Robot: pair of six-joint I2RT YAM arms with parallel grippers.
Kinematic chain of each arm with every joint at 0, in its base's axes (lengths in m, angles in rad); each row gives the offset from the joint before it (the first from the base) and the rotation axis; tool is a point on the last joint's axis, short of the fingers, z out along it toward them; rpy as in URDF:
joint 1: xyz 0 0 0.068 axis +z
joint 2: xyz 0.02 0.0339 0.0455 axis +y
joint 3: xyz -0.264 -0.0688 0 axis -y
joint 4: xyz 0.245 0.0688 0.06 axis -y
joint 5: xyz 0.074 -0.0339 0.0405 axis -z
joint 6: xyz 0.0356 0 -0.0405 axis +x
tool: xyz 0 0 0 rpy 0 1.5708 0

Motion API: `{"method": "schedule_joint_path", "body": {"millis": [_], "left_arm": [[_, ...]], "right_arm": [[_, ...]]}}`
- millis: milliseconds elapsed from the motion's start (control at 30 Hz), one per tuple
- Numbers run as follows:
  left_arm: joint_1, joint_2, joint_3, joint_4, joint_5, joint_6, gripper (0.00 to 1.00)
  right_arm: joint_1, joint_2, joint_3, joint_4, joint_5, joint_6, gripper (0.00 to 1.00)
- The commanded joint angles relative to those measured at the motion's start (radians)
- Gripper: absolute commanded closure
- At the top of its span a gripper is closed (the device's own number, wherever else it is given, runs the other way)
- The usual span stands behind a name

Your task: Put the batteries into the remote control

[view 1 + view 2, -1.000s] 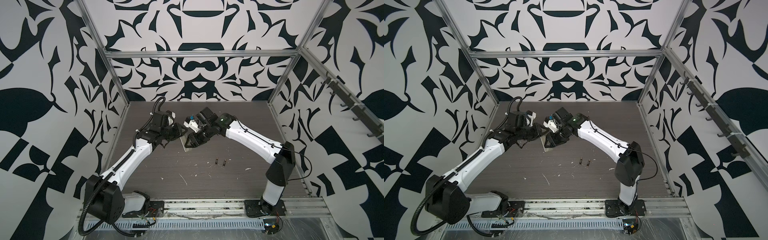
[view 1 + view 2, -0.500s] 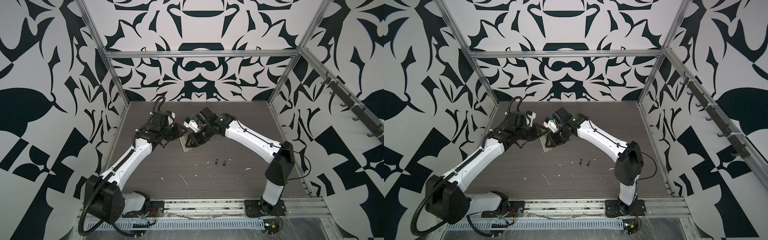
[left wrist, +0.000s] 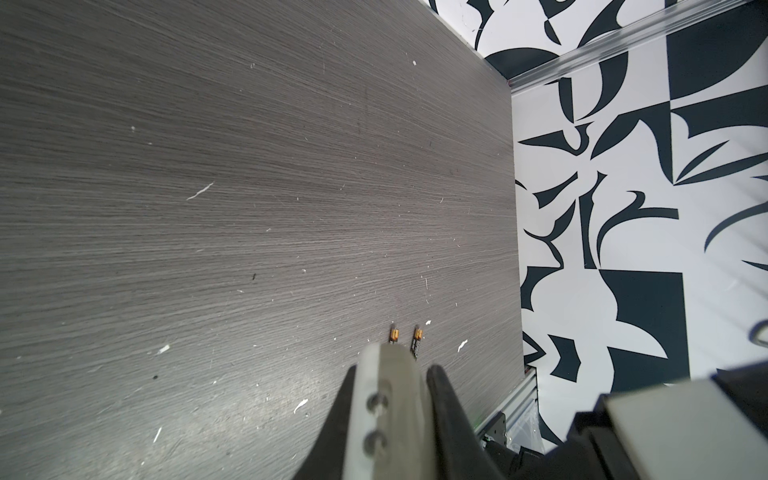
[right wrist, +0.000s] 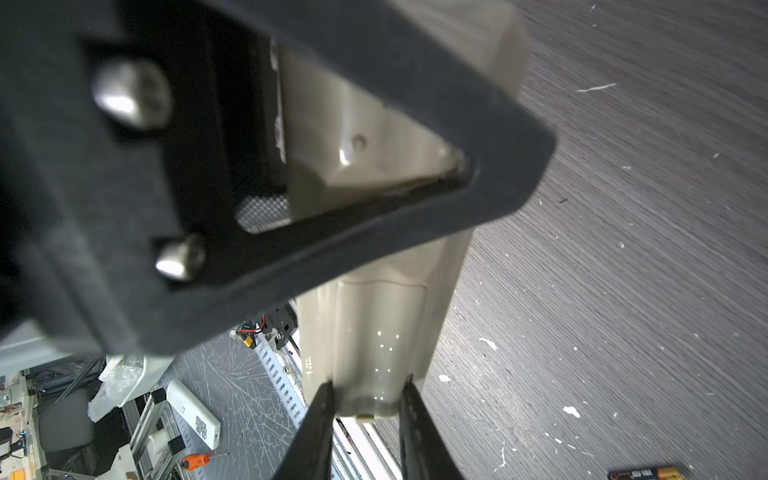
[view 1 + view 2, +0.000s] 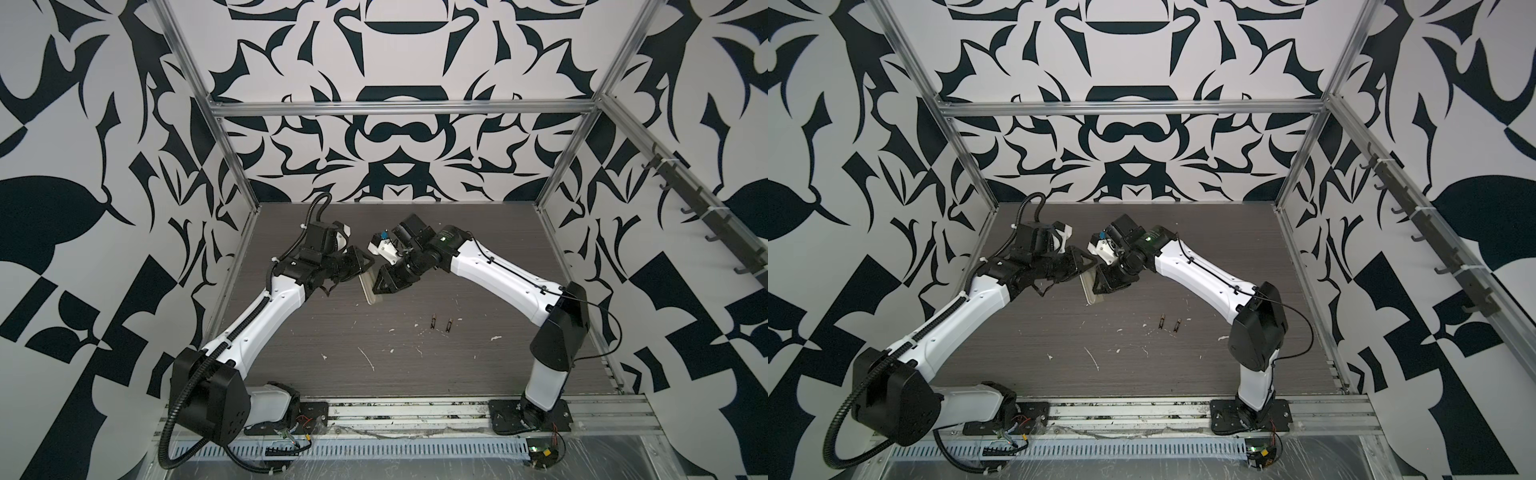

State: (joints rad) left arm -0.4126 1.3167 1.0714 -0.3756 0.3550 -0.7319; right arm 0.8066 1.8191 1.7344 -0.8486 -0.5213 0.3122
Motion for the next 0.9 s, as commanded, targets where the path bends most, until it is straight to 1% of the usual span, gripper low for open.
{"method": "schedule_joint_path", "body": {"millis": [0, 133, 400, 867], "left_arm": [[-0.002, 0.002, 0.035, 0.013, 0.010, -0.001, 1.00], [-0.003, 0.002, 0.032, 0.012, 0.004, 0.000, 1.00], [-0.004, -0.002, 0.030, 0.000, -0.013, 0.003, 1.00], [-0.003, -0.001, 0.038, -0.022, -0.065, 0.009, 1.00]], "right_arm": [[0.008, -0.003, 0.036, 0.022, -0.036, -0.013, 0.75], [0.007, -0.006, 0.034, 0.022, -0.036, -0.012, 0.77], [0.007, -0.010, 0.033, 0.024, -0.045, -0.012, 0.83], [0.008, -0.023, 0.032, 0.027, -0.051, -0.013, 0.89]]}}
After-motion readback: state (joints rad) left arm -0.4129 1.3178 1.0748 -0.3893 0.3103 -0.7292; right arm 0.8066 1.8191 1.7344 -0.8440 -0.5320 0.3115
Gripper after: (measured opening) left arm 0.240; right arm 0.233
